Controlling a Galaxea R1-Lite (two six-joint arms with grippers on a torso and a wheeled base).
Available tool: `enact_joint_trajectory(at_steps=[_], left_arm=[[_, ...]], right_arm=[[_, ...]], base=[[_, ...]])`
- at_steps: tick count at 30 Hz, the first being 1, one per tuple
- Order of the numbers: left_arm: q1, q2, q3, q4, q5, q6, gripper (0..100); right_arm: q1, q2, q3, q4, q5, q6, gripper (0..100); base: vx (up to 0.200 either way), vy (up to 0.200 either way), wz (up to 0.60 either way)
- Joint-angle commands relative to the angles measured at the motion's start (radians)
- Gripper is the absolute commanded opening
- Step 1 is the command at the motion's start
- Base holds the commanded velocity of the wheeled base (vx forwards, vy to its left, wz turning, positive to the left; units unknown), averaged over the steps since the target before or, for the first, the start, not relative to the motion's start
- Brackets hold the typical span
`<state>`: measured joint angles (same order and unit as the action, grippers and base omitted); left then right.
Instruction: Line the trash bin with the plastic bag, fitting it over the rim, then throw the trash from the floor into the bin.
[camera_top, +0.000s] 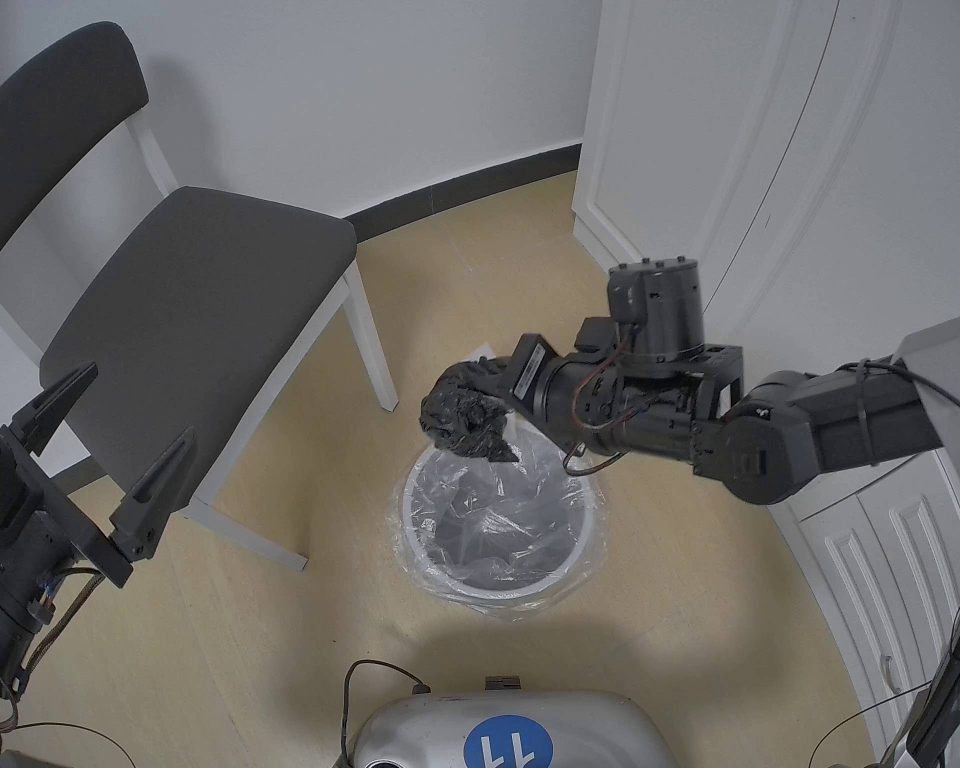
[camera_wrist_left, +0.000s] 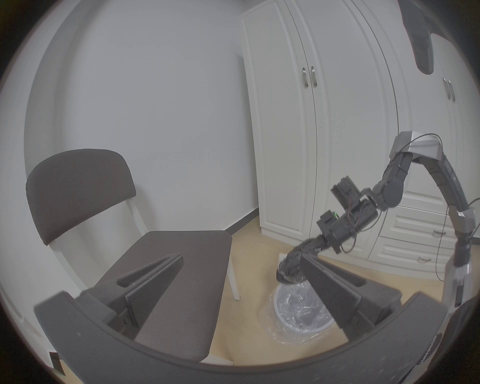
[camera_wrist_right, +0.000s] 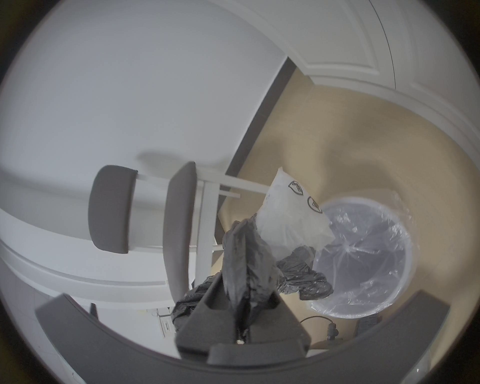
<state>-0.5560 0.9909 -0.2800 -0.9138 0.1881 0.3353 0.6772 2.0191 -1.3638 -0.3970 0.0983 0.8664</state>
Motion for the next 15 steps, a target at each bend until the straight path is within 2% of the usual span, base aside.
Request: enact_joint_trajectory(at_steps=[1,15], left_arm=[[0.002,-0.02,-0.005,-0.003,0.004,0.001,100],[0.004,-0.067,-0.018,0.007,0.005,0.002,100]], right_arm=[[0.024,0.079,0.003,0.007,-0.002,0.0,0],[0.033,0.073,0.115,0.014,-0.008,0.051,0]], base=[[0.0,0.0,0.0],[0.0,0.0,0.0]])
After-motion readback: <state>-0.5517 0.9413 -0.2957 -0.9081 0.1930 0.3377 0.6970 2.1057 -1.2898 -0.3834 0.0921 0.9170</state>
